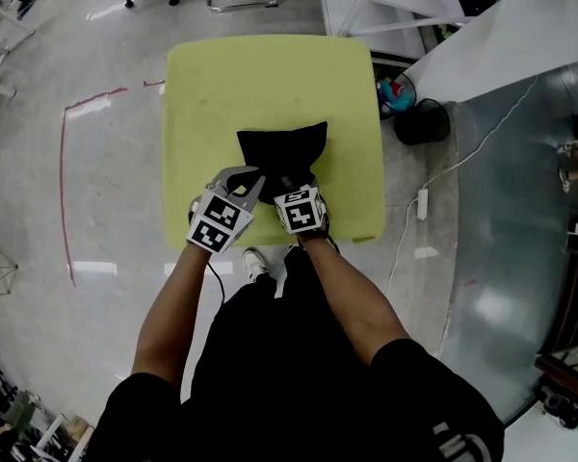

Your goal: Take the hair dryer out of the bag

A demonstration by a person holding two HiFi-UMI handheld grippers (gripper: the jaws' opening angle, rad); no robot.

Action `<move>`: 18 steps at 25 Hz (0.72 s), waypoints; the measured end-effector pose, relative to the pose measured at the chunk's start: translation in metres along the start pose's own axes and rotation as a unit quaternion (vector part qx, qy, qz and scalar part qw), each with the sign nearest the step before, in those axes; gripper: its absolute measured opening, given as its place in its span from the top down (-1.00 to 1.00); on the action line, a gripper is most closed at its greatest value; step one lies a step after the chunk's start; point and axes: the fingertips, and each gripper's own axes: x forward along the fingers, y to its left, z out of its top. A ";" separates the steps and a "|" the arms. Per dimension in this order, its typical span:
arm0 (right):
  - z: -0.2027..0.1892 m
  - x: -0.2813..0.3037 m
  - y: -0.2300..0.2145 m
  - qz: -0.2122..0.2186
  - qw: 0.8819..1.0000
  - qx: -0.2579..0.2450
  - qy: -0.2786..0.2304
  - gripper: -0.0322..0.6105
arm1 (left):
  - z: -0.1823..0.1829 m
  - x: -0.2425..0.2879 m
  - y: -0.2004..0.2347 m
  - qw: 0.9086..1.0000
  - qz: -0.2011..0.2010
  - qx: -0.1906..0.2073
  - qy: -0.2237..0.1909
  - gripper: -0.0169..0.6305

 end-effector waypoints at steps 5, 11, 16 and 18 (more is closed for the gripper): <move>-0.002 -0.025 0.010 0.056 0.998 0.000 -0.022 0.15 | -0.002 -0.006 0.019 0.998 0.056 0.030 0.003 0.90; -0.004 -0.059 0.022 0.097 0.995 -0.012 -0.037 0.15 | -0.007 -0.013 0.032 0.992 0.099 0.076 0.021 0.89; -0.013 -0.080 0.030 0.125 0.991 -0.003 -0.041 0.15 | -0.009 -0.019 0.038 0.990 0.112 0.081 0.021 0.89; -0.017 -0.087 0.037 0.143 0.989 0.000 -0.044 0.15 | -0.007 -0.019 0.040 0.990 0.113 0.076 0.019 0.89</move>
